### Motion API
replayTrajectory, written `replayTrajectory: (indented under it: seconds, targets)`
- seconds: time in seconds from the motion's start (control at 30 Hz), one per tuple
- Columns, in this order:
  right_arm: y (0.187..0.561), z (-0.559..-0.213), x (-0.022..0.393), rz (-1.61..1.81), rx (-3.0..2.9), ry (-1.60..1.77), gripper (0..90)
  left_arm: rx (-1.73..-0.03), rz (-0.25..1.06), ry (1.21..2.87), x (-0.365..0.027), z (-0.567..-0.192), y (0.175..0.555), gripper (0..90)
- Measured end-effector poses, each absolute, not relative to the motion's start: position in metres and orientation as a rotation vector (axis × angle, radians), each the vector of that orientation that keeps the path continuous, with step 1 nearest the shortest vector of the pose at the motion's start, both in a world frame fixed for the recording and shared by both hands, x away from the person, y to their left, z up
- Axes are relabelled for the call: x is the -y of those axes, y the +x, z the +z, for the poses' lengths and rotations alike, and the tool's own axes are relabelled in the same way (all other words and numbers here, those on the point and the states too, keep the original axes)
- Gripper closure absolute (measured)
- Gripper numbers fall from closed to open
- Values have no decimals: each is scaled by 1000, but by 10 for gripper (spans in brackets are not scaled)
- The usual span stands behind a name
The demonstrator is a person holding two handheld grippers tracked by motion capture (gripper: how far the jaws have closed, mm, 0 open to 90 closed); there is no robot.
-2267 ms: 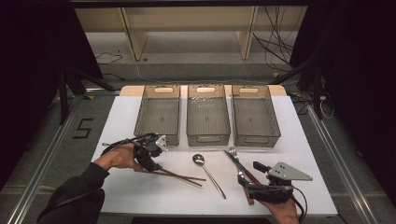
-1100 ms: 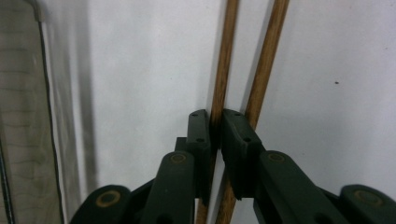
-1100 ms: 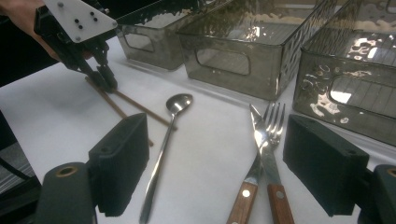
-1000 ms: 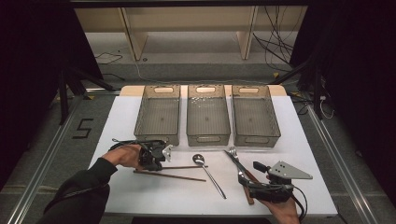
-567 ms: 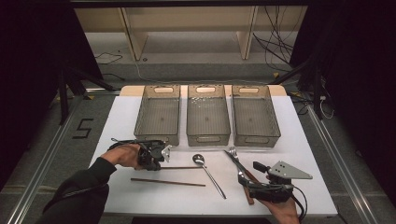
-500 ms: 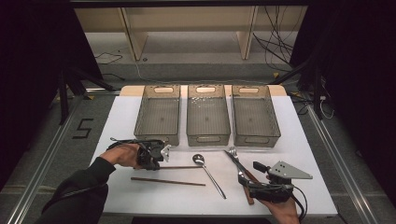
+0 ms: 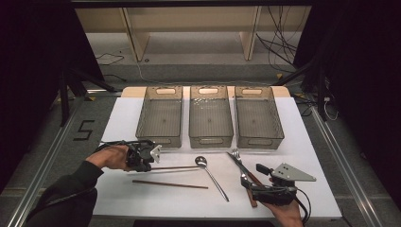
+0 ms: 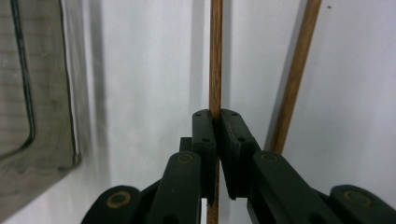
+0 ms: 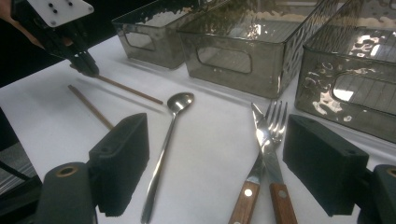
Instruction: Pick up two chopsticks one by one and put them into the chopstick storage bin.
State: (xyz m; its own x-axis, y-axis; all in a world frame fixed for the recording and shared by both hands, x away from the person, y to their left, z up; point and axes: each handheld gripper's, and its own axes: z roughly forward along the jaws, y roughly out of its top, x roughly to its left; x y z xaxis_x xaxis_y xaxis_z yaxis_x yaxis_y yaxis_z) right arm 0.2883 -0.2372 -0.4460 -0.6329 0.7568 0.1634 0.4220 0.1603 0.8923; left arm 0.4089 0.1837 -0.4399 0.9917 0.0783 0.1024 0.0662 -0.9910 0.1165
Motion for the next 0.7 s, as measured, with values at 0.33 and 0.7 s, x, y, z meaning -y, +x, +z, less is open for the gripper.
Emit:
replayTrajectory:
  seconds: [0.33, 0.7]
  targets:
    - [289, -446, 237, 1466, -2116, 1135, 235, -231, 185, 2914, -197, -417, 398, 844]
    - [288, -446, 238, 1470, -2111, 1132, 234, -471, 228, 2674, -190, -387, 402, 844]
